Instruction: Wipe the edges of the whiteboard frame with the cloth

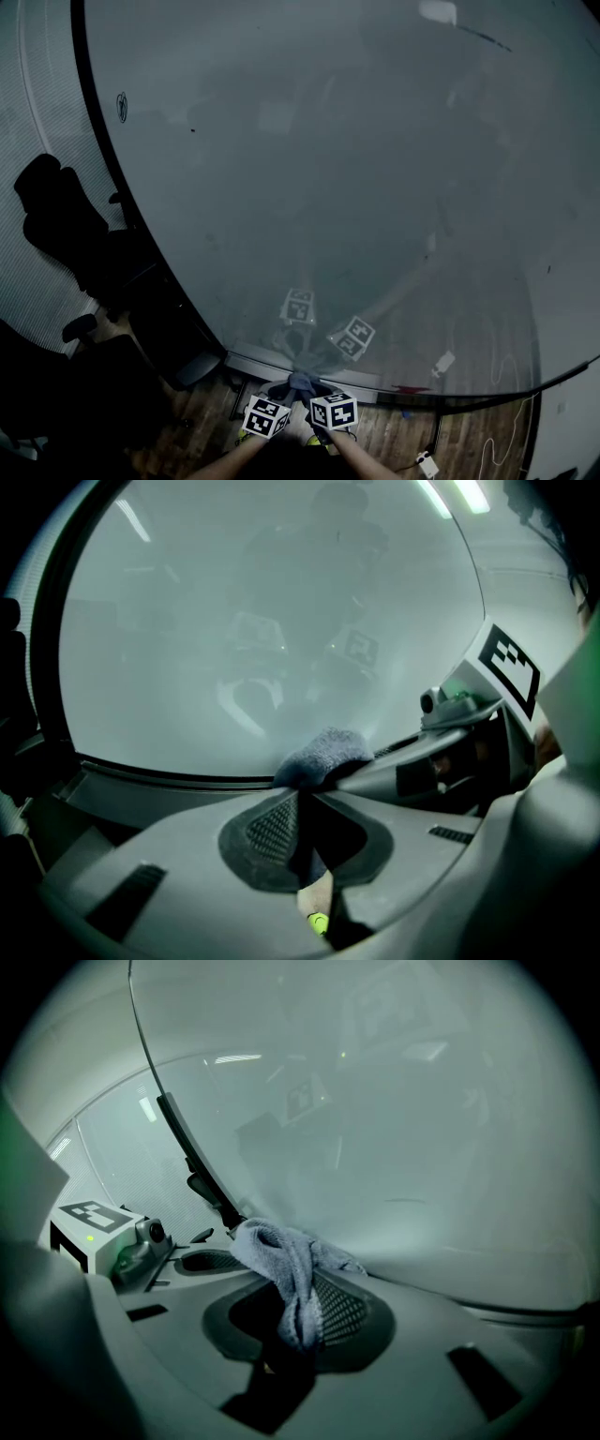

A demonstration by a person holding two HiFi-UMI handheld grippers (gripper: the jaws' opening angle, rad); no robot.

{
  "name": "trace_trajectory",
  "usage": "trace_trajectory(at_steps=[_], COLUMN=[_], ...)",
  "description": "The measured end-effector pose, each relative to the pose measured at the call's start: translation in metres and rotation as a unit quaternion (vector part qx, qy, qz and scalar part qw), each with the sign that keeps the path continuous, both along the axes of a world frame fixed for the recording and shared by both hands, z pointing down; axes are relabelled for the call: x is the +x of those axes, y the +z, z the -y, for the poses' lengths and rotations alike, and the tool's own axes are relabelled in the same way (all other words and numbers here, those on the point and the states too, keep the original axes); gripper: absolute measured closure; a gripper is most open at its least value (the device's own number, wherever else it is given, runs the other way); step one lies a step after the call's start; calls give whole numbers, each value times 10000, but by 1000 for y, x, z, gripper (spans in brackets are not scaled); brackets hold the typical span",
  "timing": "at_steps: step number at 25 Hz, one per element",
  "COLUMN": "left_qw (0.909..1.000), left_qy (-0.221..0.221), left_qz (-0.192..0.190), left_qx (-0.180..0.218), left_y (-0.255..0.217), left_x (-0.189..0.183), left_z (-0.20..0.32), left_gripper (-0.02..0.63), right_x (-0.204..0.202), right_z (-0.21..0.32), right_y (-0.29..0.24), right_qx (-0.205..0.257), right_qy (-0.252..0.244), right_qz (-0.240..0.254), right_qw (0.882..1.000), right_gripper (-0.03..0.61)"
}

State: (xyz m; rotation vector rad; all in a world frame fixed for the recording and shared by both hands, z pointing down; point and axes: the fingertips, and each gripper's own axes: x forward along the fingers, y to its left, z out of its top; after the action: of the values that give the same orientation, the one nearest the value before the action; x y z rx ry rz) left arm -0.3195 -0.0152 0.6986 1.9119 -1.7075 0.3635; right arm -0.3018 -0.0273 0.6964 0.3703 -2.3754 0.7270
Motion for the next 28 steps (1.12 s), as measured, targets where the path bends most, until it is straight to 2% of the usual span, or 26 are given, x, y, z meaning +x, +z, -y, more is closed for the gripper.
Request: trace_trajectory(at_steps=[17, 28], left_qw=[9995, 9990], left_qy=[-297, -397], left_qz=[-62, -61], left_qx=[96, 205], left_y=[2, 2], left_x=[29, 65], left_z=[19, 30], left_gripper=[594, 594], right_x=[32, 69], right_z=[15, 26], right_y=[2, 2], right_qx=[-37, -22], right_qy=[-199, -157], right_qz=[27, 112], right_qw=[9998, 9998], right_gripper=[494, 494])
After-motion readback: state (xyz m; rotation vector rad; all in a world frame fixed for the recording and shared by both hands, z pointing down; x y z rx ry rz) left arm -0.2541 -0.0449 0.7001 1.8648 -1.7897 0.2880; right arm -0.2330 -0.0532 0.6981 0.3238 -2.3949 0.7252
